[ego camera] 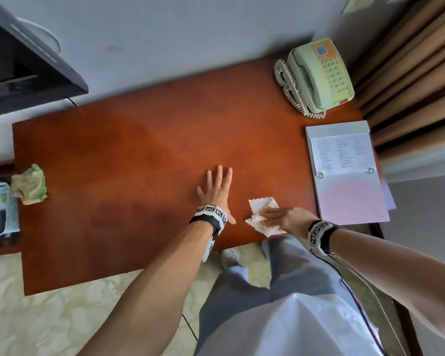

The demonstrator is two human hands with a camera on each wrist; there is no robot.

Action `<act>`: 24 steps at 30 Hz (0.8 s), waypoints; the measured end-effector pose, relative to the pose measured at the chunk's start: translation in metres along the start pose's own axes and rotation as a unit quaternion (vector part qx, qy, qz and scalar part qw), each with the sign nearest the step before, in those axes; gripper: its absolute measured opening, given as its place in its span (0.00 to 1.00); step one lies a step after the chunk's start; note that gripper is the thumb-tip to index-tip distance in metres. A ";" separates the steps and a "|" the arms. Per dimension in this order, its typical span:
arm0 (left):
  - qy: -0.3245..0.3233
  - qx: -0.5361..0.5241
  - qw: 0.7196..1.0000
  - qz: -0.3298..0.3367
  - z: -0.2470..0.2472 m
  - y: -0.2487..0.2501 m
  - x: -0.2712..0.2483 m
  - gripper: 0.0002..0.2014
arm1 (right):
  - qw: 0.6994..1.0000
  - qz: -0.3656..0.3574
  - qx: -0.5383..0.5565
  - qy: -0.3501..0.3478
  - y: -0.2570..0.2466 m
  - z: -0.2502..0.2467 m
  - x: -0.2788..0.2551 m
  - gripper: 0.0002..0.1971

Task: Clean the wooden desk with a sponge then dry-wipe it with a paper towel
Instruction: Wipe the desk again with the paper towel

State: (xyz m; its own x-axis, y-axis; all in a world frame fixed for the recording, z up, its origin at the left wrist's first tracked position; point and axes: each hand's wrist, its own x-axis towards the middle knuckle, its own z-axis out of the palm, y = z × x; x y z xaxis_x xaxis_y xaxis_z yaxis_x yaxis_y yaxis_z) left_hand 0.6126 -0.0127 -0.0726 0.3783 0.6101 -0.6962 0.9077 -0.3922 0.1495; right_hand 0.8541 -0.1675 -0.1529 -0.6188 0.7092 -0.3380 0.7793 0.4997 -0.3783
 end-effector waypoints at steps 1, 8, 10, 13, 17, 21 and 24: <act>-0.002 0.003 1.000 -0.005 0.002 0.003 0.003 0.83 | 1.000 -0.006 -0.006 0.002 0.008 -0.012 0.004 0.41; -0.007 0.015 1.000 -0.017 0.002 0.005 0.011 0.84 | 0.980 0.164 0.044 0.102 0.106 -0.126 0.090 0.26; -0.012 0.013 1.000 -0.020 0.001 0.004 0.013 0.85 | 0.976 0.186 0.043 0.108 0.135 -0.153 0.119 0.24; -0.019 0.011 0.999 -0.024 0.001 0.004 0.014 0.85 | 0.968 0.226 0.043 0.098 0.159 -0.178 0.143 0.23; -0.019 0.003 0.999 -0.027 0.000 0.004 0.014 0.86 | 0.966 0.249 0.018 0.067 0.151 -0.171 0.139 0.25; -0.027 -0.001 0.999 -0.028 -0.003 0.005 0.012 0.85 | 0.983 0.180 0.012 0.034 0.117 -0.136 0.091 0.27; -0.029 -0.006 0.999 -0.026 -0.005 0.005 0.009 0.85 | 0.989 0.142 -0.015 0.023 0.077 -0.096 0.041 0.28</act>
State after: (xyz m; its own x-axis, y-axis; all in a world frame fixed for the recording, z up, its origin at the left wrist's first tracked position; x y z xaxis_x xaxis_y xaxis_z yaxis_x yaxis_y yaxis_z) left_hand 0.6217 -0.0058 -0.0748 0.3193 0.5885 -0.7427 0.9281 -0.3527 0.1195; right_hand 0.8985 -0.0527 -0.1134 -0.3691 0.8445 -0.3881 0.9244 0.2906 -0.2469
